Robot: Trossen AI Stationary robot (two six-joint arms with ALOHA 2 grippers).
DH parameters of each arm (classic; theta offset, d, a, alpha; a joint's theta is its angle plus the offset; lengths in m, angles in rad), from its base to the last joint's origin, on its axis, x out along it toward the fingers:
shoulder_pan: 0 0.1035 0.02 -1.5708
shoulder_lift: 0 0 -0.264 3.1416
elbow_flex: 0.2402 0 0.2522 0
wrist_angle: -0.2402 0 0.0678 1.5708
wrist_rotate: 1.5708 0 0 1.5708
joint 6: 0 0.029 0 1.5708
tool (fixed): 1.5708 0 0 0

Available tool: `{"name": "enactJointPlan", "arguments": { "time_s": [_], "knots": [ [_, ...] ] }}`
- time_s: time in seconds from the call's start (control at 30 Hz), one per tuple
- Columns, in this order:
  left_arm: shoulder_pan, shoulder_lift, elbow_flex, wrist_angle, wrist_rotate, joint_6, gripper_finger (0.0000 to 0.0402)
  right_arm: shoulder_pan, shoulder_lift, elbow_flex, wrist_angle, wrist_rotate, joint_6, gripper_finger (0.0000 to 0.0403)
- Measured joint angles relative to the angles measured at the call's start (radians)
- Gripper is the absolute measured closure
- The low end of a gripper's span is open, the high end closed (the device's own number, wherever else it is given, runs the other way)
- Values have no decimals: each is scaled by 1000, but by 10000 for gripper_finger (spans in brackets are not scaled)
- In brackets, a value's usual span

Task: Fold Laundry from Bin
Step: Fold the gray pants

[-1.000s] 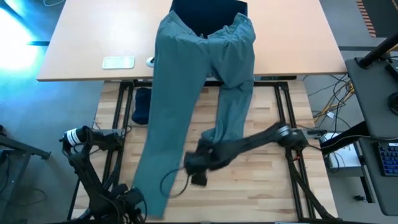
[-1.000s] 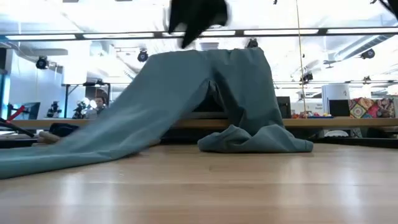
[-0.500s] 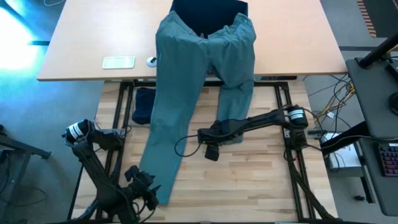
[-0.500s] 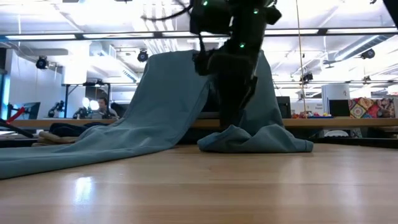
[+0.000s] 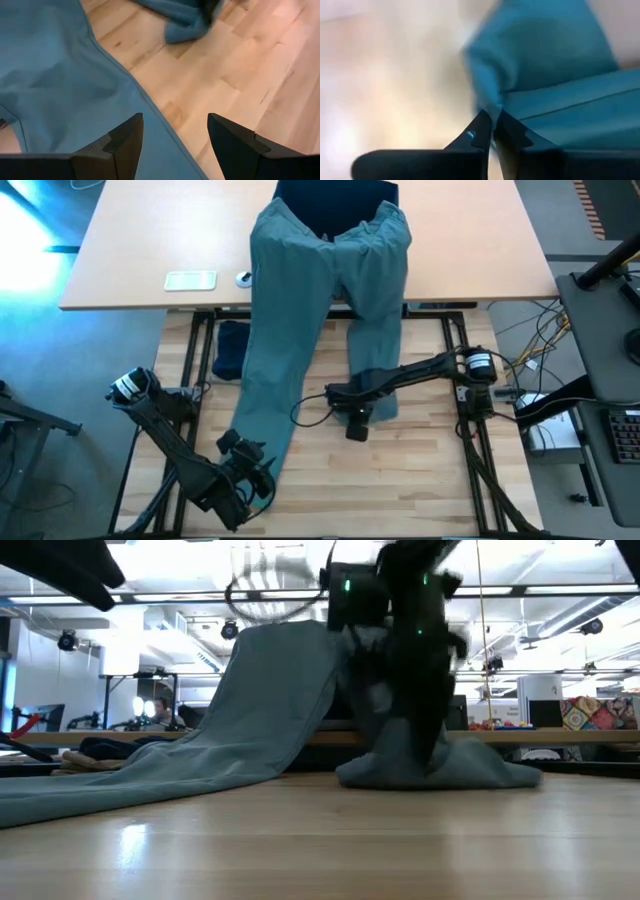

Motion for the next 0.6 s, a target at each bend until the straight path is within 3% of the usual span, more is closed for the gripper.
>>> {"name": "enactJointPlan", "arguments": {
  "time_s": [0.17,0.23,0.27,0.33,0.47,0.53,0.6],
  "knots": [
    [-3,-4,0,2,42,10,196,117,-120,119,-285,-426,-39,393],
    [-2,-4,-4,4,54,10,196,168,-179,151,-342,-515,-52,393],
    [-2,-4,-5,4,56,10,196,189,-210,158,-345,-509,-52,393],
    [0,-4,-8,5,53,10,196,218,-273,160,-336,-360,-55,392],
    [20,-5,-10,18,51,33,196,212,-320,127,-246,173,53,376],
    [33,-5,-11,39,50,69,196,184,-322,91,-90,256,77,358],
    [48,-5,-11,71,58,122,196,162,-323,58,98,252,106,333]
  ]
}}
